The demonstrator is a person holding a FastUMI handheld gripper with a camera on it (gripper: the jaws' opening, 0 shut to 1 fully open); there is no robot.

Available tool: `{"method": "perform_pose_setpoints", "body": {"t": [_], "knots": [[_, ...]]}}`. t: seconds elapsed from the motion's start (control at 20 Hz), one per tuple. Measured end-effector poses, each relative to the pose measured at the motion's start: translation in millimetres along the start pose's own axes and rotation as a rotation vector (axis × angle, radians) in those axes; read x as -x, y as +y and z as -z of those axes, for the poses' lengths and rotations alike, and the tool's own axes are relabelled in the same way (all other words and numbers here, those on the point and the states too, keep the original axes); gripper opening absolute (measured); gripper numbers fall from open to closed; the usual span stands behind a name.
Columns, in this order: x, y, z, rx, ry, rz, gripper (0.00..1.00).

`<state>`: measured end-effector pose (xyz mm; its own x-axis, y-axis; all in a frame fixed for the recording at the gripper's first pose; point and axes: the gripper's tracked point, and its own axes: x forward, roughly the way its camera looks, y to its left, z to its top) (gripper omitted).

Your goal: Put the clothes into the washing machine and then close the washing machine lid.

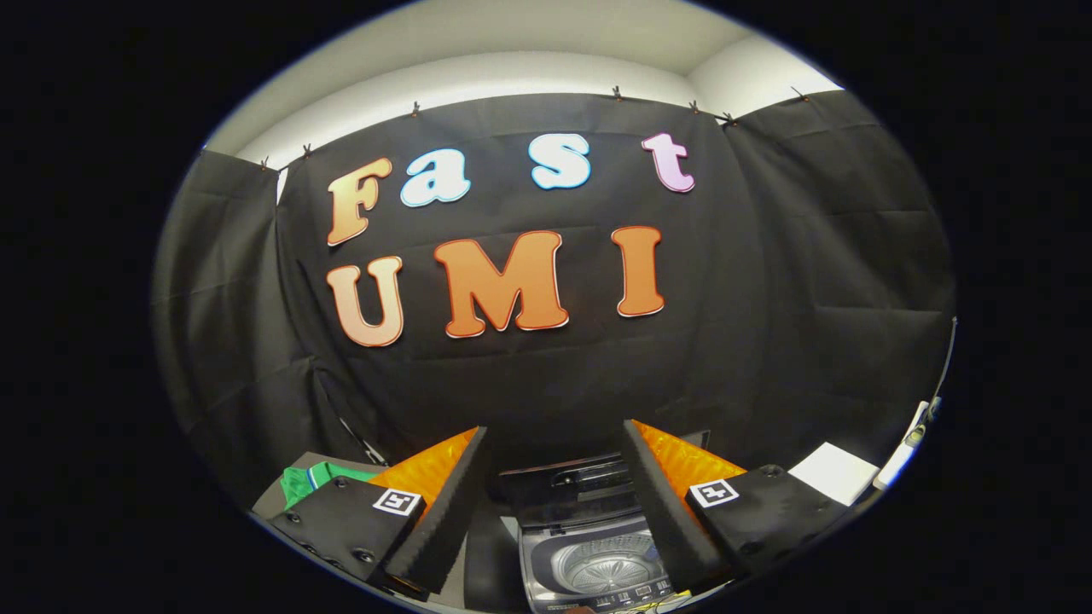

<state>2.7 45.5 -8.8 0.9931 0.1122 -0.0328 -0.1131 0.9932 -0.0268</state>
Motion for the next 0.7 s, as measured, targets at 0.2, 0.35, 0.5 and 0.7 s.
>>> {"method": "perform_pose_setpoints", "body": {"t": [0.2, 0.35, 0.5, 0.7], "knots": [[-3, 30, 20, 0.010, 0.043, -0.063, 0.99], [-5, 60, 38, 0.012, 0.087, -0.121, 0.99], [-8, 98, 60, 0.033, 0.133, -0.189, 0.99], [-8, 154, 95, 0.073, 0.202, -0.293, 0.99]]}}
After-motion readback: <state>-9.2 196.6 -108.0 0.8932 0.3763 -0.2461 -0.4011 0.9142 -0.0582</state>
